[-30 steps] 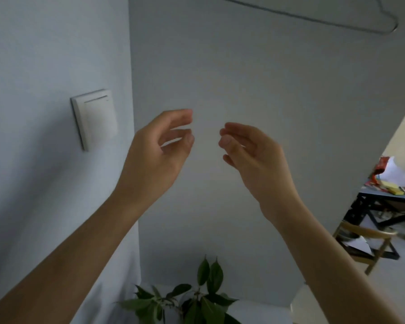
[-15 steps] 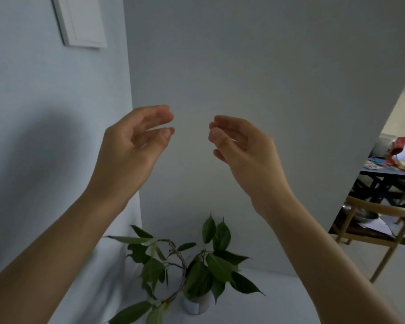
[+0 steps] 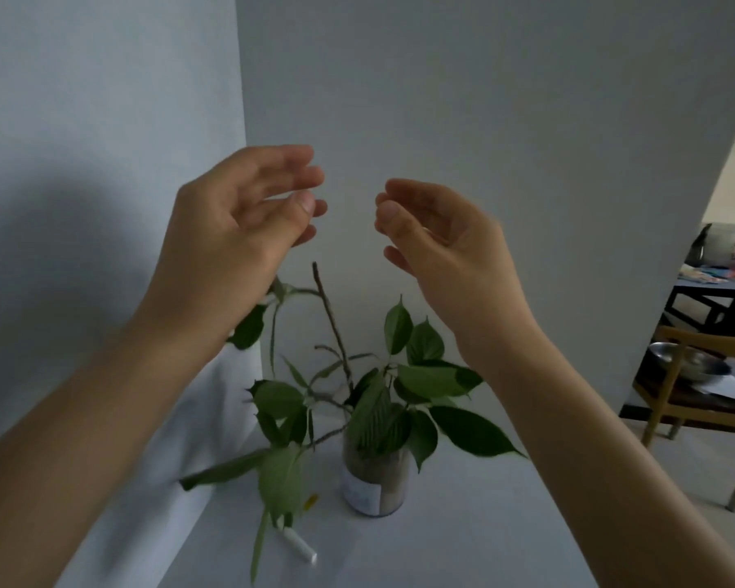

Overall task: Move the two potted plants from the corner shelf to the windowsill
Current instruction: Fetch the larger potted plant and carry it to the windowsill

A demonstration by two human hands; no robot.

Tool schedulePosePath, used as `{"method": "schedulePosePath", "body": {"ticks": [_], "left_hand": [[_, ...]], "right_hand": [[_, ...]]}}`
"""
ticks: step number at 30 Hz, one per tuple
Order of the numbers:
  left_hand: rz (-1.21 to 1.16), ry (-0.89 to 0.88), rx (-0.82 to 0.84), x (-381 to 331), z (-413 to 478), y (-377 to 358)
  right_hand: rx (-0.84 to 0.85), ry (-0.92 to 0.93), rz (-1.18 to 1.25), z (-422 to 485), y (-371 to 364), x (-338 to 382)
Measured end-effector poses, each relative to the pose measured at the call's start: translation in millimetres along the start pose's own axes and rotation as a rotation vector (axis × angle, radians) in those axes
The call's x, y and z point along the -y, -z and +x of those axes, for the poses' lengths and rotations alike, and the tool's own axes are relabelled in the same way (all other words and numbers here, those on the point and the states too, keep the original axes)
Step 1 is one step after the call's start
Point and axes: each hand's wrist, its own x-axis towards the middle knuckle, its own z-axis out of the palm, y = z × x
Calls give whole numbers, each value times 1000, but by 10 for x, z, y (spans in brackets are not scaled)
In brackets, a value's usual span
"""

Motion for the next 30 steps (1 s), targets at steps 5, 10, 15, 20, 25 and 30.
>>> {"method": "schedulePosePath", "body": {"ticks": [5, 10, 15, 20, 25, 30], "left_hand": [[-5, -51, -67, 238, -451, -51], [17, -126, -181, 186, -689, -14], [-51, -173, -150, 41, -973, -151], [-89, -139, -57, 78, -1334, -433], [-123, -10, 9, 345, -1577, -662], [-128, 90, 15, 722, -1713, -714]], "right_hand": [[6, 17, 14, -426, 7, -349], [9, 21, 15, -735, 158, -478], [6, 34, 22, -973, 362, -469], [1, 18, 2, -1207, 498, -589], [-2, -47, -12, -1384, 578, -835], [14, -89, -14, -1506, 609, -1080]]}}
